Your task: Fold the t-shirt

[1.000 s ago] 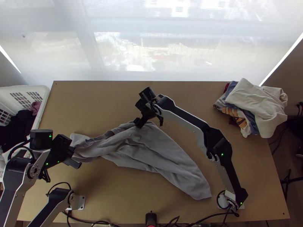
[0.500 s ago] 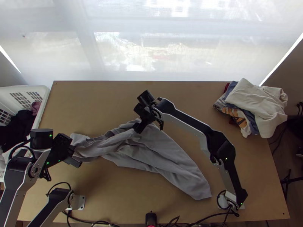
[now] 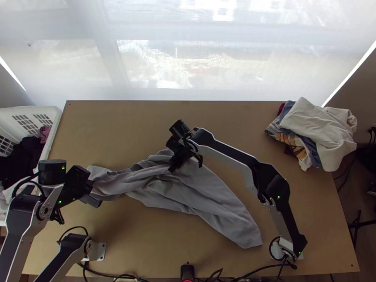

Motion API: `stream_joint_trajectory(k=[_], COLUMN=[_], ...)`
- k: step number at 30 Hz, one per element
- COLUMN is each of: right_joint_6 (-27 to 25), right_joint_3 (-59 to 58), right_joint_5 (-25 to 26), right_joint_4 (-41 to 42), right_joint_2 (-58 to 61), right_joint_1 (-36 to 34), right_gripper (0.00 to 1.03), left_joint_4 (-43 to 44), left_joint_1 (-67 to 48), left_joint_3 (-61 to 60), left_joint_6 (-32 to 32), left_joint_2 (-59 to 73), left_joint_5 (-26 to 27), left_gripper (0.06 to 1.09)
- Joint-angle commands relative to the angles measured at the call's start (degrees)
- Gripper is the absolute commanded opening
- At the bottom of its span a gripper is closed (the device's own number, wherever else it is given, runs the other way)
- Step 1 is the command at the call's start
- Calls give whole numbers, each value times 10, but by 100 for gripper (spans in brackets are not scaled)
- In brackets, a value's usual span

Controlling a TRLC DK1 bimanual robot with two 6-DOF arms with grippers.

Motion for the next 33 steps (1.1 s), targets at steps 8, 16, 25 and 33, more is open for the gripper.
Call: stream_joint_trajectory(k=[8,16,25,33], right_joint_6=[-51,-79,-188,-245], right_joint_3=[74,178,261,263], right_joint_5=[-21,16,149,211], right_joint_4=[0,-62,-72,9], right_joint_2=[-109,-167,-177,-178], right_joint_1=[-21,-6,103,150], right_gripper=[3,3,3,3], left_joint_4=[130,314,405,442], left_joint_1=[80,174,293,378], left_joint_3=[25,79,236,355], left_joint_6=[12,-16,-112,-183], left_joint_2=[23,79,202,235], left_joint_5=[0,1,2,41], left_gripper=[9,9,9,9])
